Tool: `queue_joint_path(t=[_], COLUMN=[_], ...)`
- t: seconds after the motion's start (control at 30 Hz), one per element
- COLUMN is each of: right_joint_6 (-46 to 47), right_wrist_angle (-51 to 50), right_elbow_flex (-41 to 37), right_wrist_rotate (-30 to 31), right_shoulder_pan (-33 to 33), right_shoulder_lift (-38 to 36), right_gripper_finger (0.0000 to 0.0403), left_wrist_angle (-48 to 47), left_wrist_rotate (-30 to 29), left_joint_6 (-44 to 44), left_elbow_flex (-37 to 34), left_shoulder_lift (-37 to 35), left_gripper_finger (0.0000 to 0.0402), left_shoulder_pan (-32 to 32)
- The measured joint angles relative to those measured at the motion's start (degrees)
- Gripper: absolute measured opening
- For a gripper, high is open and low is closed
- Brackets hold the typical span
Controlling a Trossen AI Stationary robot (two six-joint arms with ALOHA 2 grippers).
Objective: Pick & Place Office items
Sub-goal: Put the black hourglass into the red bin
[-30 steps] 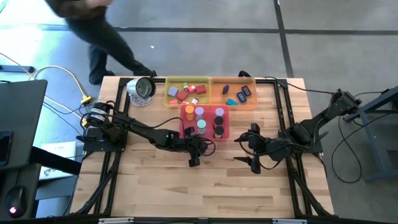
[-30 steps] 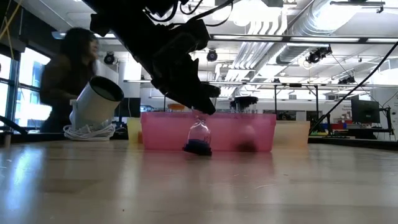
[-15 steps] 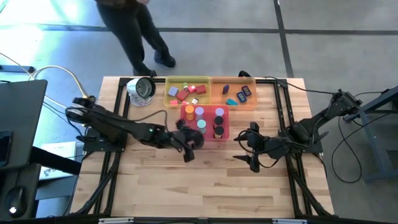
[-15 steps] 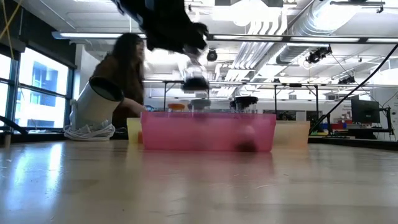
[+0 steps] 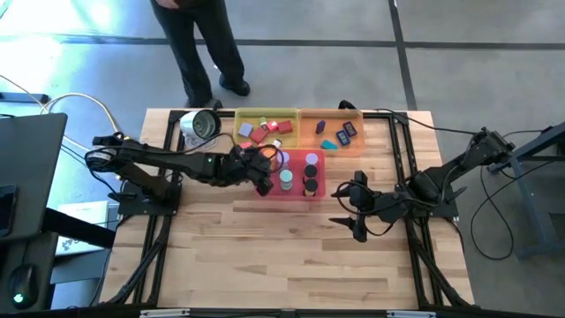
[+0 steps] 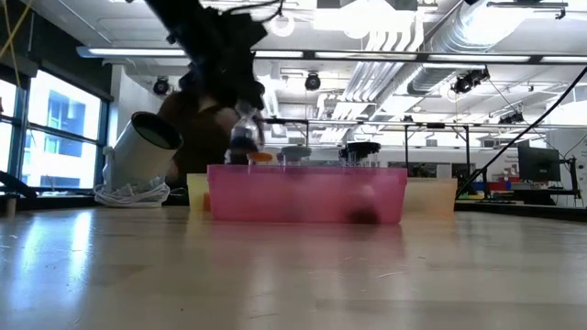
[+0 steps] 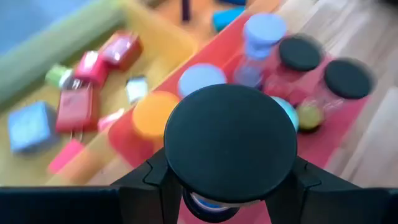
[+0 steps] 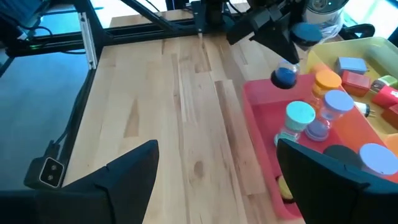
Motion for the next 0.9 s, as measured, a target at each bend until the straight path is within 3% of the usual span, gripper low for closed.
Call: queue_joint_path(t=[0.17, 0.63, 0.9], right_joint_6=[0.26, -0.90, -1.55], right_wrist_angle=[-1.47, -1.54, -1.58], right_elbow_flex=[0.02, 0.00, 0.01], right_wrist_rotate=[0.03, 0.44, -2.30], right_shoulder_pan=[-0.02, -0.40, -2.64], right_shoulder_lift=[0.00, 0.00, 0.00], right_gripper_finger=[0.0315, 0.0315, 0.0315], left_wrist_angle=[0.46, 19.04, 23.88], left_wrist_rotate=[0.68, -1.26, -2.39], left_joint_6=[-2.65, -7.36, -7.73], left_elbow_flex=[-2.03, -11.81, -13.90], left_shoulder_lift=[0.56, 0.93, 3.50], left_gripper_finger=[0.0157, 0.0157, 0.0157], left_shoulder_pan=[0.78, 0.23, 0.21])
